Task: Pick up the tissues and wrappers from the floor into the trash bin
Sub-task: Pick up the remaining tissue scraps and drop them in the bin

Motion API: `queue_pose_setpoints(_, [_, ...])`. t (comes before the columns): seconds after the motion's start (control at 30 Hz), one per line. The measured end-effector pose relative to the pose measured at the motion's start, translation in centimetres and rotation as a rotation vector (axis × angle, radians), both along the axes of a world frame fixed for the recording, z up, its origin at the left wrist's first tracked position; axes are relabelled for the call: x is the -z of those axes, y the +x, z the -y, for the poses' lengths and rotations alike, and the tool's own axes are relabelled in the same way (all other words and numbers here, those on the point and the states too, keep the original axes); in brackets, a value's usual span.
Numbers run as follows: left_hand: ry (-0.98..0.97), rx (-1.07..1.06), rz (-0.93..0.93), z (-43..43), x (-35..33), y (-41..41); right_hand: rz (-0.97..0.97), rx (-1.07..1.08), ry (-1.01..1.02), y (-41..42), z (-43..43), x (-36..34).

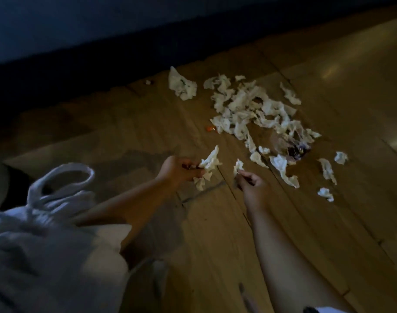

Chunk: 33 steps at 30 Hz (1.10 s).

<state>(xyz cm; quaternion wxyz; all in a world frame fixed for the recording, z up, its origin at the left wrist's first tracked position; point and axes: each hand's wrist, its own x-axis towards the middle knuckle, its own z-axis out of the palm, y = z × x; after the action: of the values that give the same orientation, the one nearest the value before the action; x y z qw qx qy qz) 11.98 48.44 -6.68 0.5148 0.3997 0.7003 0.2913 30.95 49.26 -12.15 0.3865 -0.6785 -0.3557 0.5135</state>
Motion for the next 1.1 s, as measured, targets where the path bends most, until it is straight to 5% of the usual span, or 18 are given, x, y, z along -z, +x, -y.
queue_pose_setpoints(0.47, [0.001, -0.606, 0.209, 17.1, -28.2, -16.6, -0.183, -0.574, -0.126, -20.5, 8.2, -30.9])
queue_pose_setpoints(0.73, [0.023, -1.058, 0.222, 24.3, -25.9, -30.8, -0.195, -0.843, -0.189, -39.2, 11.2, -29.5])
queue_pose_setpoints(1.1, [-0.1, -1.253, 0.144, 23.8, -16.6, -47.8, -0.053, -0.871, -0.313, -59.9, 10.9, -20.6])
